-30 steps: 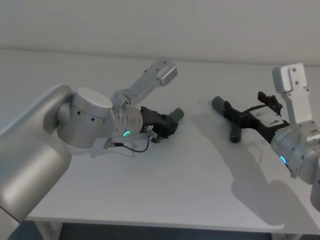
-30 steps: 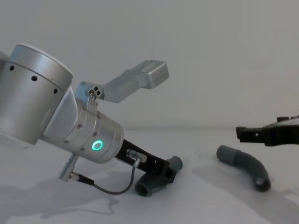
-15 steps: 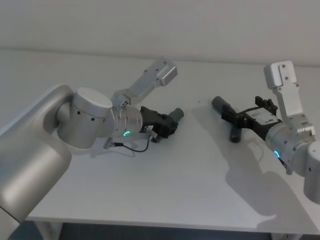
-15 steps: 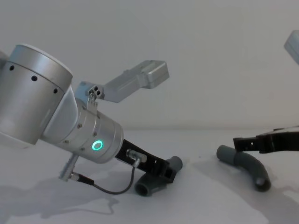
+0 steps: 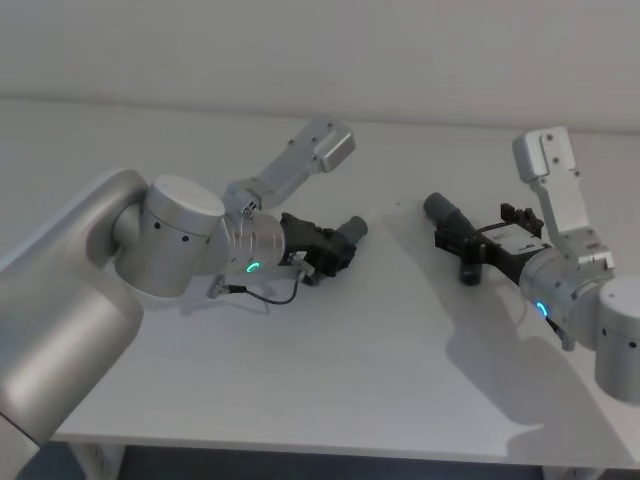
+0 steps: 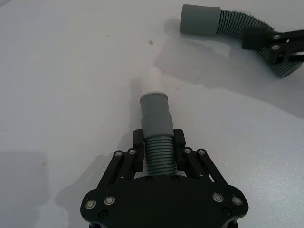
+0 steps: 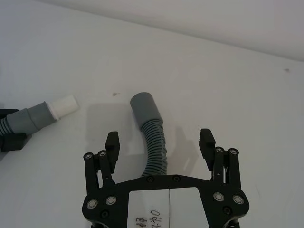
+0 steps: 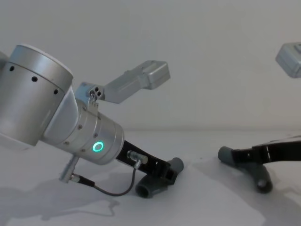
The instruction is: Use both hands to pick up one end of the pipe from the table, align the ends, and insert them.
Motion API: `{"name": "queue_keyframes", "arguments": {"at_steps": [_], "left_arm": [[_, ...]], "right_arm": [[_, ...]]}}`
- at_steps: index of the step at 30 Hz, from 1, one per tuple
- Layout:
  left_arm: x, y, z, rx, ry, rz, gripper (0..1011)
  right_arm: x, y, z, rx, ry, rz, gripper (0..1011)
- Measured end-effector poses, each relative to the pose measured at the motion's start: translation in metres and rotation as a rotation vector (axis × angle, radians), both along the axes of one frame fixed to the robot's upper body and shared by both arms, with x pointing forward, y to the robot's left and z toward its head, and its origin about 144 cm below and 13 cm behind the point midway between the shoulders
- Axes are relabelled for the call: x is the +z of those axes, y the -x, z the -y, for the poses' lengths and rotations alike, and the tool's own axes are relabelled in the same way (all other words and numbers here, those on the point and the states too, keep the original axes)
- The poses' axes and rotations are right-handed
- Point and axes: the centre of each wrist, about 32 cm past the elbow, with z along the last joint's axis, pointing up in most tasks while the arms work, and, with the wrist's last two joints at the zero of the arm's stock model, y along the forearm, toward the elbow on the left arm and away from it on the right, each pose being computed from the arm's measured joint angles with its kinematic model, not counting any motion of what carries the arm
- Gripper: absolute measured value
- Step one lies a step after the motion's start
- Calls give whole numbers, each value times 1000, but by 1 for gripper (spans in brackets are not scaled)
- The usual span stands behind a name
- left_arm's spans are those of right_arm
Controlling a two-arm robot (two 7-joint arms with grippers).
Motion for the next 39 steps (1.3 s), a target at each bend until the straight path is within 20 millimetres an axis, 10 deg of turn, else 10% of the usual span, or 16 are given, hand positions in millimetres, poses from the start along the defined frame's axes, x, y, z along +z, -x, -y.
{"name": "queue_keyframes", "arguments": {"at_steps": [39], "left_arm": [[0, 0, 0, 0, 0, 0, 354]], "right_arm": [[-3, -12, -6, -20, 6, -79, 1001]]}}
